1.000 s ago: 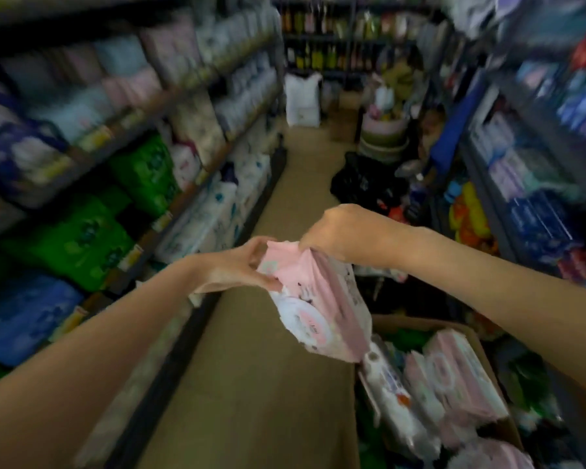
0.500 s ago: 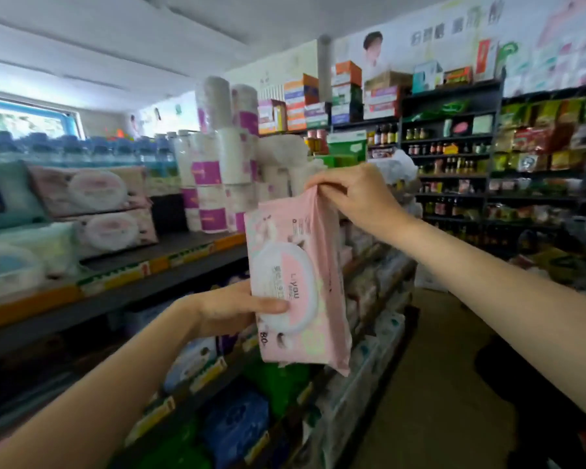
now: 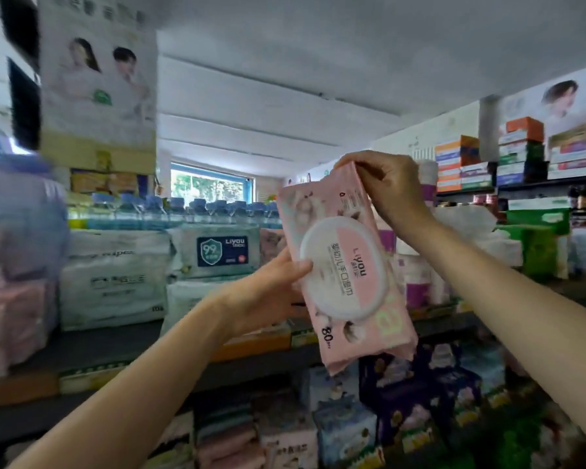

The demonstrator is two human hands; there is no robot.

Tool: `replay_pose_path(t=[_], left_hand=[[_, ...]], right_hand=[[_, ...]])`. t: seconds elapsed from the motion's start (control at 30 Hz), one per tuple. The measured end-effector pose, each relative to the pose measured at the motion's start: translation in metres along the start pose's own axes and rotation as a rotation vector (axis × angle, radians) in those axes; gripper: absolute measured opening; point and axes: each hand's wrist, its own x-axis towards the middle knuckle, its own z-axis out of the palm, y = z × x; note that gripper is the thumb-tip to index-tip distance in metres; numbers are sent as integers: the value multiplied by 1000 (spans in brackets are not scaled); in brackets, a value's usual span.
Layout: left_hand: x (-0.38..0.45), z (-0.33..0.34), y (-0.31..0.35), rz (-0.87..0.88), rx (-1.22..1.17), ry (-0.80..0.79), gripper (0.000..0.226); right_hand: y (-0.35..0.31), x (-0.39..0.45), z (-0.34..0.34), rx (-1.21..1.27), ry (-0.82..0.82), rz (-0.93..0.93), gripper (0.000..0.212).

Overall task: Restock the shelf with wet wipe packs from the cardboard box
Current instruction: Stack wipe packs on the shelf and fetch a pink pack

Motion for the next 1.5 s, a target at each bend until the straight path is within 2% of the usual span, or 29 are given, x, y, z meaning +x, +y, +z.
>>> replay_pose_path(t=[0.07,0.13,0.2,0.33,0.47,0.53,0.6,0.7,0.8,0.87,0.9,0.97,1.03,1.1,1.2,1.33,1.37,1.47,1.5], left_hand=[[0,0,-4,37,12,78,83],[0,-6,2,115,2,232,68],[0,-18,19,162,-27,319,65],[-3,-45,53,181,69,311,45],[-7,-61,51,242,18,208,59],[-9,-64,45,304,-70,232,60],[-8,-63,40,333,-114,337,58],[-5,-68,41,366,-13,590,55],[-1,-81,47,432,130,839,78],[0,-90,55,506,61,924,83],[1,-94,59,552,-5,942,83],[4,-100,70,648,-104,973,81],[8,-101,77,719,-133,1028,85],[10,-100,81,725,-72,1082,97],[9,-96,89,689,80,1050,96],[1,-95,110,542,256,932,57],[-2,-98,111,506,274,920,60],[-6,-111,103,451,303,853,96],[-3,-112,98,427,316,846,94]], right_hand=[[-2,9,17,42,-65,-28,21],[-1,18,30,66,-101,-50,22],[1,30,38,89,-86,-78,24],[-5,61,56,122,-21,-161,23],[-13,81,87,252,-85,-160,22],[-8,81,104,324,-132,-135,21],[-2,83,117,367,-202,-93,22],[3,92,124,251,-280,-75,21],[7,92,126,255,-182,49,17],[6,77,123,323,-62,171,20],[5,63,123,338,-58,205,25],[-2,29,126,310,-227,194,56],[-9,0,137,97,-408,79,101],[-8,-12,151,-129,-415,38,125],[-2,-5,156,-146,-290,48,122],[19,28,144,-192,-214,-11,114],[24,35,137,-241,-181,-45,110],[42,44,117,-361,-143,-122,101],[50,43,111,-394,-141,-146,100]])
